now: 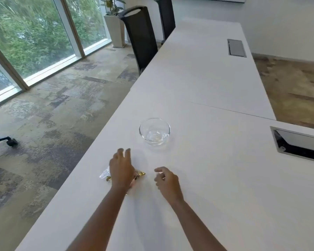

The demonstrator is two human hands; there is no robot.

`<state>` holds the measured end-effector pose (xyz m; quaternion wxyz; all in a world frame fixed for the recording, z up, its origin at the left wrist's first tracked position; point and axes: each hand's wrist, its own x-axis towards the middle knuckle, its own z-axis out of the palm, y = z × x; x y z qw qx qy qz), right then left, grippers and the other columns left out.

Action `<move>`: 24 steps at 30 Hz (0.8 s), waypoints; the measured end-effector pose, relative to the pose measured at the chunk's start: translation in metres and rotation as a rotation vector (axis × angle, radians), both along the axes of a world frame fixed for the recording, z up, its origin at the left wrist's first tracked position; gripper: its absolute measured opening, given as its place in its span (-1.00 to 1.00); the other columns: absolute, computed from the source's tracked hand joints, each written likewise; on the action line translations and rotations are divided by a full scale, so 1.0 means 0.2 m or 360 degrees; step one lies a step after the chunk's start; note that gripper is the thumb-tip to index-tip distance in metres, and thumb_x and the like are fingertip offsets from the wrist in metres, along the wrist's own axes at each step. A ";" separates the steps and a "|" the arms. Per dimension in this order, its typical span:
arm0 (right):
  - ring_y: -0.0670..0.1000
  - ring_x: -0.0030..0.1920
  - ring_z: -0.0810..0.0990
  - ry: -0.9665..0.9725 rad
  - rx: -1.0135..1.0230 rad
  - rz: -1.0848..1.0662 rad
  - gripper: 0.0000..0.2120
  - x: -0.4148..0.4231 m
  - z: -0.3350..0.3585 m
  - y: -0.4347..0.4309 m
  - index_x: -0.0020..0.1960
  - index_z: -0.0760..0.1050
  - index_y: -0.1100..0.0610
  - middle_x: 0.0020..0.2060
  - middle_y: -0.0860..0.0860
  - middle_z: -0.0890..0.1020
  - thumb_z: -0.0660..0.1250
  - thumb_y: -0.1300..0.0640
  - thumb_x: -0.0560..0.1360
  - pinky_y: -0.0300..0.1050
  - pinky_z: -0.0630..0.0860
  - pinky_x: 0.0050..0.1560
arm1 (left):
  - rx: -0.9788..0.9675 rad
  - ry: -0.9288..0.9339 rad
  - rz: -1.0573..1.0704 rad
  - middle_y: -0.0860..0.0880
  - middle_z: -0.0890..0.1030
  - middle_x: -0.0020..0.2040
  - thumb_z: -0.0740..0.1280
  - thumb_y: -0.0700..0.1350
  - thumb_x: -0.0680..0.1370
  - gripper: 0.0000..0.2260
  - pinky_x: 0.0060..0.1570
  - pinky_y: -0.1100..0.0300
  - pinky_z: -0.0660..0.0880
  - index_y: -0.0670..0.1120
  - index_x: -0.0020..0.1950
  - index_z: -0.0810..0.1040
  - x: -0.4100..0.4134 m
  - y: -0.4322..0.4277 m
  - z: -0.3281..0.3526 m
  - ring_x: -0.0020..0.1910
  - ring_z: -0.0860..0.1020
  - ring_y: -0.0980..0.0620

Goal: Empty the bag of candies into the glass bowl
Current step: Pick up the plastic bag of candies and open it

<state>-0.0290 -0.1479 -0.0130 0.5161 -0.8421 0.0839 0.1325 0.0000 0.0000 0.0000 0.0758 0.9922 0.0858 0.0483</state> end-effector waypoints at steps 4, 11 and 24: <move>0.03 -0.12 0.54 0.0291 0.0166 0.0136 -0.65 0.01 0.00 0.13 0.27 0.44 0.09 -0.17 -0.03 0.53 0.15 0.17 0.49 0.00 0.53 0.01 | -0.0207 0.0237 0.0413 -0.26 0.49 0.19 0.21 -0.22 0.52 -0.63 0.10 -0.05 0.43 -0.23 0.31 0.34 -0.02 0.11 0.00 0.18 0.49 -0.25; 0.01 -0.06 0.50 0.0397 0.0273 0.0128 -0.58 0.01 -0.02 0.17 0.33 0.38 0.09 0.00 0.01 0.52 0.18 0.18 0.48 -0.12 0.44 -0.04 | -0.0852 0.0393 0.0708 -0.23 0.51 0.26 0.20 -0.22 0.51 -0.69 0.21 0.03 0.38 -0.22 0.24 0.45 -0.03 0.19 -0.03 0.26 0.45 -0.20; 0.06 -0.02 0.61 0.0101 0.0260 -0.0209 -0.83 0.02 0.20 -0.09 0.01 0.55 0.03 -0.06 0.03 0.61 0.21 0.19 0.51 0.01 0.55 0.14 | -0.2203 0.0474 0.0469 0.05 0.48 -0.67 0.31 -0.37 0.45 -0.67 -0.48 0.33 0.44 -0.13 -0.50 0.54 -0.04 -0.17 0.22 -0.63 0.46 0.14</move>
